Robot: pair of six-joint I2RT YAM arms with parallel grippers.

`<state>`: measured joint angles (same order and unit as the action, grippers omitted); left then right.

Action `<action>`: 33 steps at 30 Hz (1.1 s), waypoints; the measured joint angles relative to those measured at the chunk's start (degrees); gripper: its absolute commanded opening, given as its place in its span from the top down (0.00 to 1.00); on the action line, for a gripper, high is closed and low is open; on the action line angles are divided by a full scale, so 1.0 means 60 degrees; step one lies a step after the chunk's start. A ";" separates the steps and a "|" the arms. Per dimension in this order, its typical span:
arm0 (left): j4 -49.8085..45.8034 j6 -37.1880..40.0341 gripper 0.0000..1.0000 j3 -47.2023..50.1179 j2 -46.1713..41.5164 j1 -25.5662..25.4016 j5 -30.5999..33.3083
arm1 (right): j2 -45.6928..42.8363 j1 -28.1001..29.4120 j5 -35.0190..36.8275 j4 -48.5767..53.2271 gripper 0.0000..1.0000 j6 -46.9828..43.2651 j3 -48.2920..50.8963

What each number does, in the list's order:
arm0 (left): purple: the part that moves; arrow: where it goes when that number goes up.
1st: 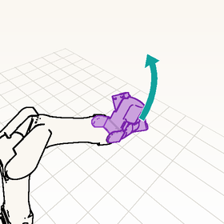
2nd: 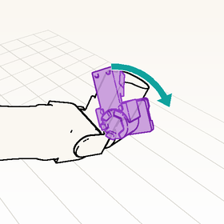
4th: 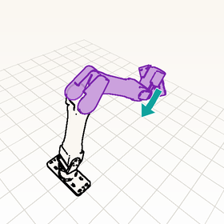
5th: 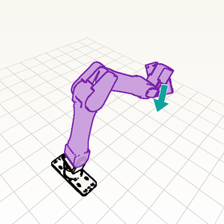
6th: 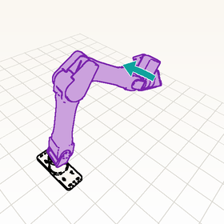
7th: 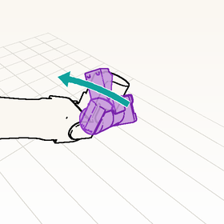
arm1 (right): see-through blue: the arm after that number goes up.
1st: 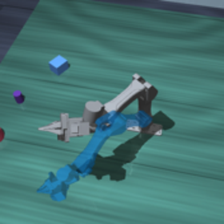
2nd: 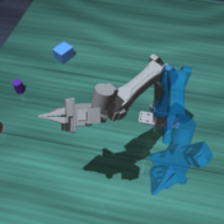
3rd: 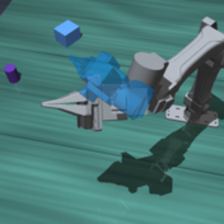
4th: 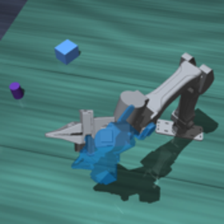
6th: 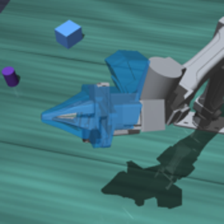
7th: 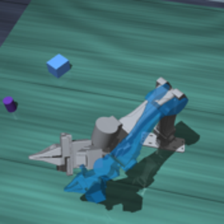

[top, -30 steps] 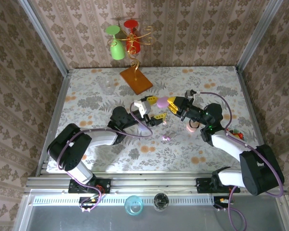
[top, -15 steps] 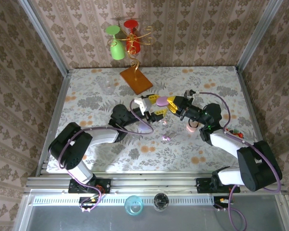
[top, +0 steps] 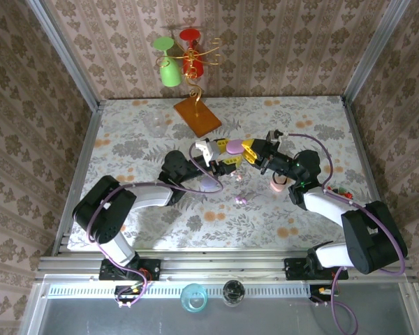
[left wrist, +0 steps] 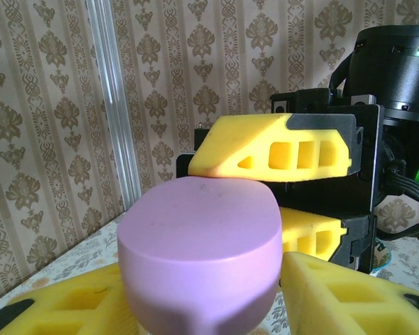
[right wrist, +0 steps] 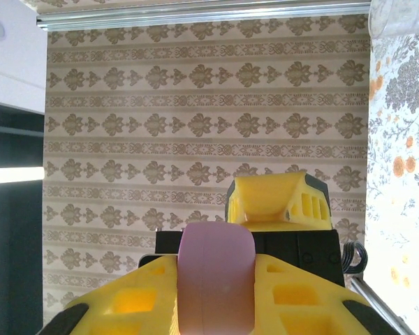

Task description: Insert the wireless bluetooth earbuds into the charging case

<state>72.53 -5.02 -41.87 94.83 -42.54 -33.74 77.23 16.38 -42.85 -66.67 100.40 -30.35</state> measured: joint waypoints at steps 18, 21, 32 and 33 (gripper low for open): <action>0.0018 -0.0484 0.60 -0.0135 0.0000 0.0044 -0.0113 | 0.0007 0.0000 0.0000 0.0004 0.89 -0.0015 0.0000; -0.0015 -0.0535 0.65 -0.0138 0.0000 0.0055 -0.0164 | 0.0007 -0.0007 0.0000 0.0000 0.90 -0.0015 0.0000; -0.0011 -0.0539 0.65 -0.0146 0.0011 0.0124 -0.0463 | -0.0546 -0.0095 0.0011 0.1501 0.38 -0.1027 -0.0036; -0.0007 -0.0539 0.65 -0.0146 0.0011 0.0164 -0.0546 | -0.0790 -0.0127 0.0047 0.2102 0.34 -0.1373 -0.0087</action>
<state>72.49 -8.25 -42.74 94.89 -41.56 -37.01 72.49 15.62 -42.57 -54.06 92.16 -30.87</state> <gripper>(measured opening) 0.371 0.591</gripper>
